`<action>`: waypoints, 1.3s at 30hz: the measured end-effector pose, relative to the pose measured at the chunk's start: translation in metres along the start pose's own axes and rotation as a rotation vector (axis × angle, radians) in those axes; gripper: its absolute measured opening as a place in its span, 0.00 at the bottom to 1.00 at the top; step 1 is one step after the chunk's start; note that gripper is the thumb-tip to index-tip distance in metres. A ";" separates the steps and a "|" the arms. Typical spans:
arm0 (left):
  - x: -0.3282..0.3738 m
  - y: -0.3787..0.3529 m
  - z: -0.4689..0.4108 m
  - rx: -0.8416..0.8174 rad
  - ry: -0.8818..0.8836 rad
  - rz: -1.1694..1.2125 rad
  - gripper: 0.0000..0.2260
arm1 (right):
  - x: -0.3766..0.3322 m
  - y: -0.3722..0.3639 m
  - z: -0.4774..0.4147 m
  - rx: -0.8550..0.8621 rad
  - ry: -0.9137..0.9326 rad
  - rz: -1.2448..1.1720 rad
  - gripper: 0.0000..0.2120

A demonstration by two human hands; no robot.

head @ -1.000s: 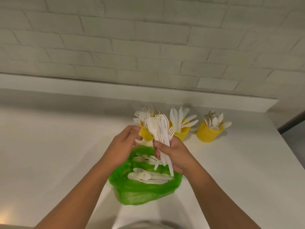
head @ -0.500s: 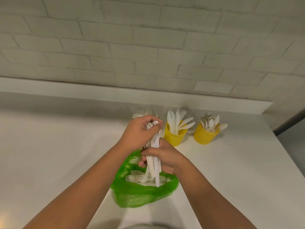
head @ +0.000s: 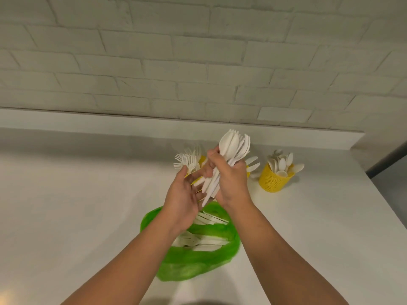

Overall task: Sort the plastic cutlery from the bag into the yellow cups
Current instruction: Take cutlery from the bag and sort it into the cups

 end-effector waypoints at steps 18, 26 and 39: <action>-0.006 -0.017 0.011 0.033 0.015 0.140 0.21 | 0.030 0.000 0.011 0.042 -0.086 0.114 0.10; 0.035 -0.018 0.007 -0.139 -0.221 -0.534 0.16 | 0.022 0.002 0.021 -0.170 -0.247 0.732 0.09; 0.036 -0.013 0.004 -0.102 -0.200 -0.288 0.10 | 0.043 0.004 0.043 -0.226 -0.406 0.346 0.12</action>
Point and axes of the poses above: each hand's wrist, its own z-axis away from the middle knuckle, its own y-axis out of the back of the hand, x = y × z, the point moved 8 cm from there along -z, towards the middle knuckle, and after that the axes turned 1 degree about x, right-handed, at the moved point
